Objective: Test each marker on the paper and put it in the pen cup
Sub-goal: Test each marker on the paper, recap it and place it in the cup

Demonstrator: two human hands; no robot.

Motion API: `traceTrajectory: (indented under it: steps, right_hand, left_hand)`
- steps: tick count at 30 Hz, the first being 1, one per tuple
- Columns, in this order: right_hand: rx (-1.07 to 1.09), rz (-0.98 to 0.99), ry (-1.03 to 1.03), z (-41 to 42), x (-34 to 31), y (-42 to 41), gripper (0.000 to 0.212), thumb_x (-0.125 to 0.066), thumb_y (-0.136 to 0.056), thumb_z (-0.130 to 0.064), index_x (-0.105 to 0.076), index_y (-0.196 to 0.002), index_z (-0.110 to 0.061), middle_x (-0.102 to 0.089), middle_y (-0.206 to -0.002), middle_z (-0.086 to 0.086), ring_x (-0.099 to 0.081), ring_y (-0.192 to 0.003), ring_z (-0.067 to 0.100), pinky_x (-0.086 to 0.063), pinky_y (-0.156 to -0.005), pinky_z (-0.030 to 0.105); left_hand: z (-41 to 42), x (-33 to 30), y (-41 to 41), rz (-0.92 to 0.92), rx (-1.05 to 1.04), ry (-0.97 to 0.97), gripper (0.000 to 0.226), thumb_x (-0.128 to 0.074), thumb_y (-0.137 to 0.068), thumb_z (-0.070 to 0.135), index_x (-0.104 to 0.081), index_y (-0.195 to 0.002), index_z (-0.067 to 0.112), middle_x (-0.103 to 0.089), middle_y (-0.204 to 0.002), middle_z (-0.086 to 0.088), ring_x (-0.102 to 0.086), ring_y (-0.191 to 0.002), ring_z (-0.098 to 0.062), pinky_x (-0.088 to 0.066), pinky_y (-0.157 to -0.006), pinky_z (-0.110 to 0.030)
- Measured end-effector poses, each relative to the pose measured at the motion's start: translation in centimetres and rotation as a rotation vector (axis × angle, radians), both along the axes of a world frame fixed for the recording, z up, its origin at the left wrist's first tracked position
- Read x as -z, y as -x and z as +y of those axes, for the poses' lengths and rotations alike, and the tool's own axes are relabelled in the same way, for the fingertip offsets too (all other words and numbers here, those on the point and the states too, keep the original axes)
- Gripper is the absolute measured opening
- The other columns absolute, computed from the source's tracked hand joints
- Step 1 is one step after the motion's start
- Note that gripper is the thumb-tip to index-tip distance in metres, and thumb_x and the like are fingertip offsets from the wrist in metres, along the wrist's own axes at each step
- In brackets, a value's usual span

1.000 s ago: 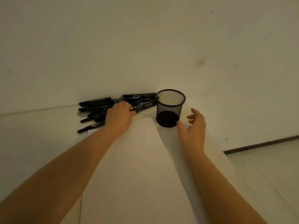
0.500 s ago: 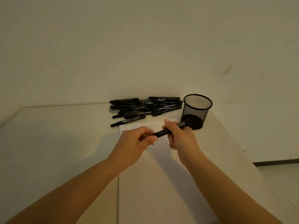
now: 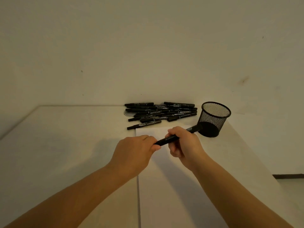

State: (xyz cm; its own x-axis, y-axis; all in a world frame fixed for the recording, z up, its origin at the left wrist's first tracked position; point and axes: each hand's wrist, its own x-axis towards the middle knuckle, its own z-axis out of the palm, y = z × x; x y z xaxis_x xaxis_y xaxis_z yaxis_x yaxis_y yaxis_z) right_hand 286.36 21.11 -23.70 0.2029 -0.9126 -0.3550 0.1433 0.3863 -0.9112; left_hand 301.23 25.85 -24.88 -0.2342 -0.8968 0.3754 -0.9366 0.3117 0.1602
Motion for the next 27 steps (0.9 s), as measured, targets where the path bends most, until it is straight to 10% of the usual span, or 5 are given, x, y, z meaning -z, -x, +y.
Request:
traceTrajectory:
  steps: [11, 17, 22, 27]
  right_hand:
    - [-0.337, -0.249, 0.339, -1.1, 1.4, 0.7, 0.027, -0.045, -0.079, 0.0, -0.042, -0.052, -0.005, -0.037, -0.035, -0.001, -0.025, -0.028, 0.011, -0.018, -0.036, 0.016]
    - [0.026, -0.366, 0.298, -4.0, 1.0, 5.2, 0.034, -0.041, -0.079, -0.006, -0.046, -0.046, -0.013, -0.031, -0.031, -0.001, -0.018, -0.025, 0.009, -0.017, -0.033, 0.013]
    - [0.032, 0.183, 0.417, -4.0, 1.4, 2.1, 0.025, -0.059, -0.086, -0.017, -0.061, -0.061, -0.018, -0.052, -0.045, -0.004, -0.044, -0.04, 0.006, -0.034, -0.039, 0.016]
    - [-0.026, 0.273, 0.37, -5.4, 1.7, -0.4, 0.005, -0.061, -0.086, -0.022, -0.064, -0.082, -0.021, -0.064, -0.07, -0.001, -0.057, -0.062, 0.009, -0.047, -0.057, 0.023]
  left_hand:
    - [0.5, -0.6, -0.7, 0.669, 0.159, -0.65, 0.035, -0.04, -0.095, 0.029, -0.055, -0.063, 0.03, -0.049, -0.05, 0.013, -0.039, -0.046, -0.002, -0.035, -0.048, -0.015]
    - [0.9, 0.7, -4.4, 1.1, 0.096, -1.042, 0.029, -0.043, -0.09, 0.037, -0.056, -0.071, 0.019, -0.045, -0.052, 0.011, -0.035, -0.045, -0.002, -0.031, -0.044, -0.014]
    - [-1.9, 3.0, -4.8, 0.377, -0.088, -0.3, 0.026, -0.036, -0.096, 0.033, -0.057, -0.086, 0.023, -0.067, -0.082, 0.012, -0.061, -0.077, -0.006, -0.046, -0.069, -0.03]
    - [-3.7, 4.9, -4.4, 0.213, 0.004, -0.212, 0.036, -0.037, -0.096, 0.033, -0.05, -0.126, 0.02, -0.057, -0.125, 0.002, -0.051, -0.113, -0.015, -0.037, -0.093, -0.026]
